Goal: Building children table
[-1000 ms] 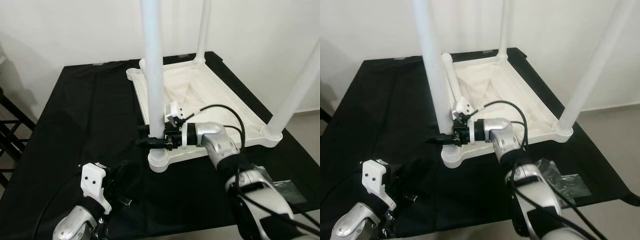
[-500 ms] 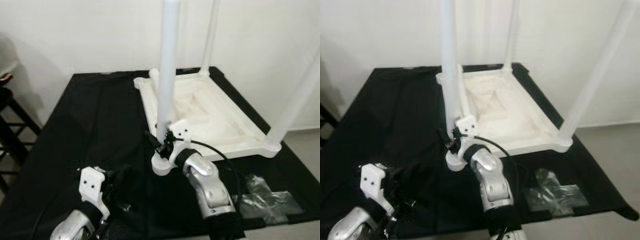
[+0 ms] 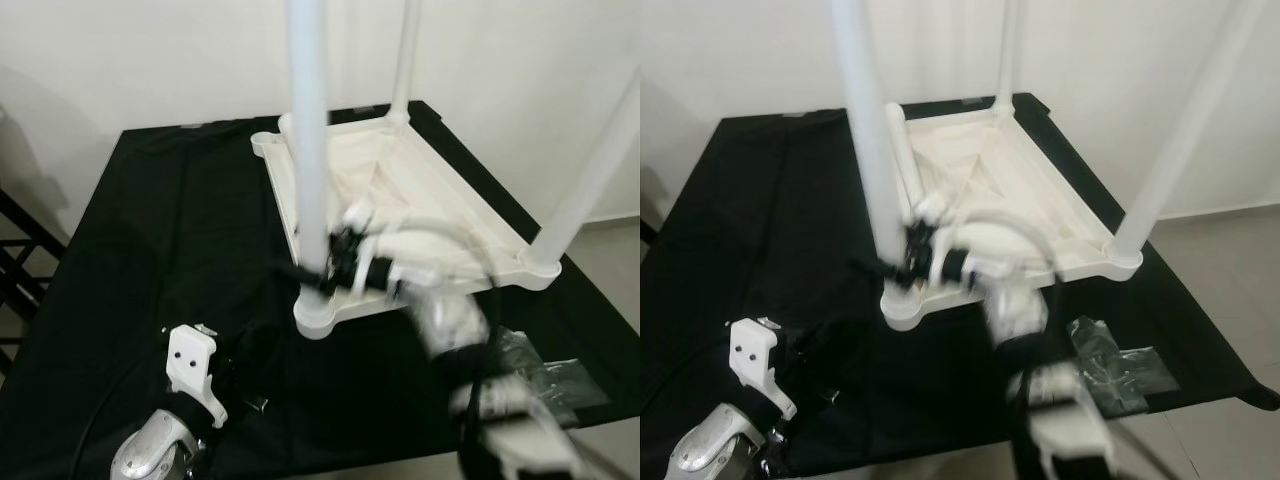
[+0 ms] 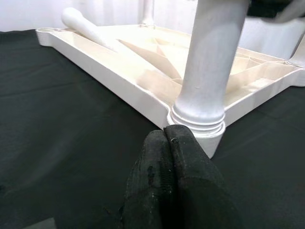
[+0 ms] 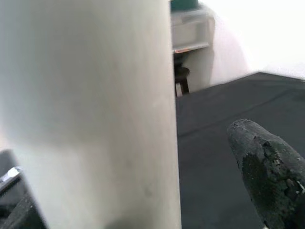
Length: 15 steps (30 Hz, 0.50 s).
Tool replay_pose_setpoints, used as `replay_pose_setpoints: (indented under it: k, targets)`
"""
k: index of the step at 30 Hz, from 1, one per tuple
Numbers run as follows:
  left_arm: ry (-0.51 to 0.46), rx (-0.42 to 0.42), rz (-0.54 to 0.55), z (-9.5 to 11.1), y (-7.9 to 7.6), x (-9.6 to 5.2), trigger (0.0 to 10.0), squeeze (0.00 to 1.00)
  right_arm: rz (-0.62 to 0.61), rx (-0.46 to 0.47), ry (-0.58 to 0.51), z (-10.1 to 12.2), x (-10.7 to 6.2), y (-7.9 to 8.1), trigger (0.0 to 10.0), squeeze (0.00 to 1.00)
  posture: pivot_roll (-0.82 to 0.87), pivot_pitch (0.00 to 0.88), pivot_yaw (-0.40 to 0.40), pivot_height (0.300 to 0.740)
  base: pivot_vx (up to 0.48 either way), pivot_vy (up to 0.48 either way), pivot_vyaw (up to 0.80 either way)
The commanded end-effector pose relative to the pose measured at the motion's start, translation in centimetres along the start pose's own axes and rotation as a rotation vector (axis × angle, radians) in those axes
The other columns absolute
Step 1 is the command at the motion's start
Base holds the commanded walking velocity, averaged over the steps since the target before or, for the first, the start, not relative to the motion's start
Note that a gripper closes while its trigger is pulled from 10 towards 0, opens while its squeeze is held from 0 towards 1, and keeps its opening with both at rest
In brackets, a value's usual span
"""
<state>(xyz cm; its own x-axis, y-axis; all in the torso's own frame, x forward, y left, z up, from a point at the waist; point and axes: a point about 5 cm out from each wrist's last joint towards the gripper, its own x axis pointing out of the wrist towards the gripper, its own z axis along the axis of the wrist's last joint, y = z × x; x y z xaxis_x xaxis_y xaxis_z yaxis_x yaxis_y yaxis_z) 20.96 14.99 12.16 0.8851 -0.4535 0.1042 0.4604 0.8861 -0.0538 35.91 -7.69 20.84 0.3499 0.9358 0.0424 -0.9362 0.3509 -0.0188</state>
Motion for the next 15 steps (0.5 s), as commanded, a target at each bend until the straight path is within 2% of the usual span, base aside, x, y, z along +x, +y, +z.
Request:
replay_pose_setpoints:
  k: [1, 4, 11, 12, 13, 14, 15]
  targets:
    - [0.012, 0.015, 0.003, -0.1, 0.0, -0.1, 10.0, 0.00, 0.086, 0.047, 0.040, -1.0, 0.0, 0.1, 10.0, 0.00, 0.06, 0.069, 0.008, 0.740, 0.000, 0.000, 0.00]
    - [0.011, 0.015, 0.005, -0.2, 0.0, -0.1, 10.0, 0.00, 0.279, 0.025, 0.151, -1.6, -0.4, 0.6, 10.0, 0.00, 0.07, 0.065, 0.003, 0.740, 0.000, 0.000, 0.00]
    - [0.007, 0.019, 0.011, -0.2, -0.1, 0.1, 10.0, 0.00, 0.317, 0.032, 0.193, -1.9, 0.6, 0.5, 10.0, 0.00, 0.08, 0.066, -0.004, 0.740, 0.000, 0.000, 0.00]
    - [0.006, 0.019, 0.011, -0.2, -0.1, 0.1, 10.0, 0.00, 0.314, 0.021, 0.222, -2.3, 0.7, 0.4, 4.6, 0.00, 0.08, 0.065, -0.005, 0.740, 0.000, 0.000, 0.00]
    - [0.006, 0.019, 0.011, -0.2, -0.1, 0.1, 10.0, 0.00, 0.314, 0.021, 0.222, -2.3, 0.7, 0.4, 4.6, 0.00, 0.08, 0.065, -0.005, 0.740, 0.000, 0.000, 0.00]
    - [0.005, 0.018, 0.012, -0.2, -0.1, 0.1, 10.0, 0.00, 0.310, -0.008, 0.276, -3.1, 0.5, 0.3, 0.0, 0.00, 0.08, 0.064, -0.005, 0.740, 0.000, 0.000, 0.00]
    - [0.005, 0.018, 0.012, -0.2, -0.1, 0.1, 10.0, 0.00, 0.309, -0.020, 0.296, -3.4, 0.4, 0.3, 0.0, 0.00, 0.08, 0.064, -0.005, 0.740, 0.000, 0.000, 0.00]
